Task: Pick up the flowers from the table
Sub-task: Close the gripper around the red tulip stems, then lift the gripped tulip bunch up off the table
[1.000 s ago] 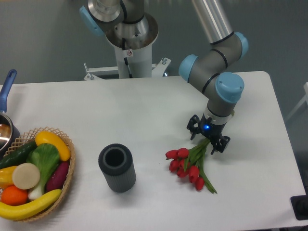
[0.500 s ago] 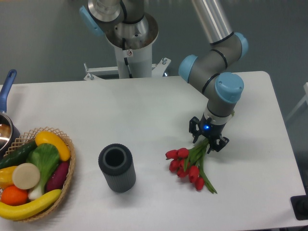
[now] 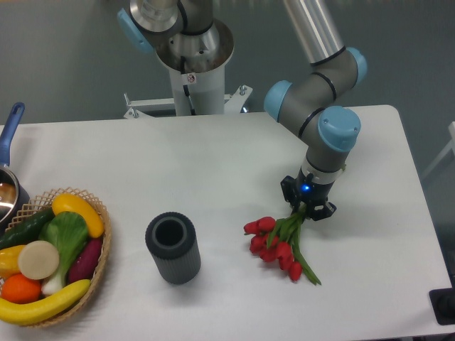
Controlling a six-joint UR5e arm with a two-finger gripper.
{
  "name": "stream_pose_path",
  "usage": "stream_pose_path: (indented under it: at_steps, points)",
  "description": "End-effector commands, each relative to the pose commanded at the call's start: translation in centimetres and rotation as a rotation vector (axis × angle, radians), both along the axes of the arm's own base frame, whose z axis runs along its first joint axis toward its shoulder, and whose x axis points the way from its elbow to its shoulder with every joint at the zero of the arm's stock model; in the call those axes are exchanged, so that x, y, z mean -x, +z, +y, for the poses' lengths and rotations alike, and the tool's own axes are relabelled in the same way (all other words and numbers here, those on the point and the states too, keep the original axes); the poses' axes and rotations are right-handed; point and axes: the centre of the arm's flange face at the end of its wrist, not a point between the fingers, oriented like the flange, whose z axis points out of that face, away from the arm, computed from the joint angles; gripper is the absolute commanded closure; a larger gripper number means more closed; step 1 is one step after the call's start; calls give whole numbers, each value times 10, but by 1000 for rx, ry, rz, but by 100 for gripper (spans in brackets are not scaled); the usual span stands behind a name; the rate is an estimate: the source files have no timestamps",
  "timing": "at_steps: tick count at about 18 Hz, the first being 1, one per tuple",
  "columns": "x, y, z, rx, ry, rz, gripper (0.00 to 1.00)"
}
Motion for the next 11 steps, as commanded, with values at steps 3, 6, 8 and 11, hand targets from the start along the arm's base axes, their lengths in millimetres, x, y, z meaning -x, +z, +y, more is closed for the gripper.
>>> stream_pose_path:
  at_steps: [3, 6, 8, 11]
  points:
    - [2, 5, 1, -4, -1, 10, 73]
    - [7, 21, 2, -18, -2, 39, 73]
    - [11, 42, 4, -37, 1, 74, 73]
    - [7, 81, 1, -85, 4, 122, 73]
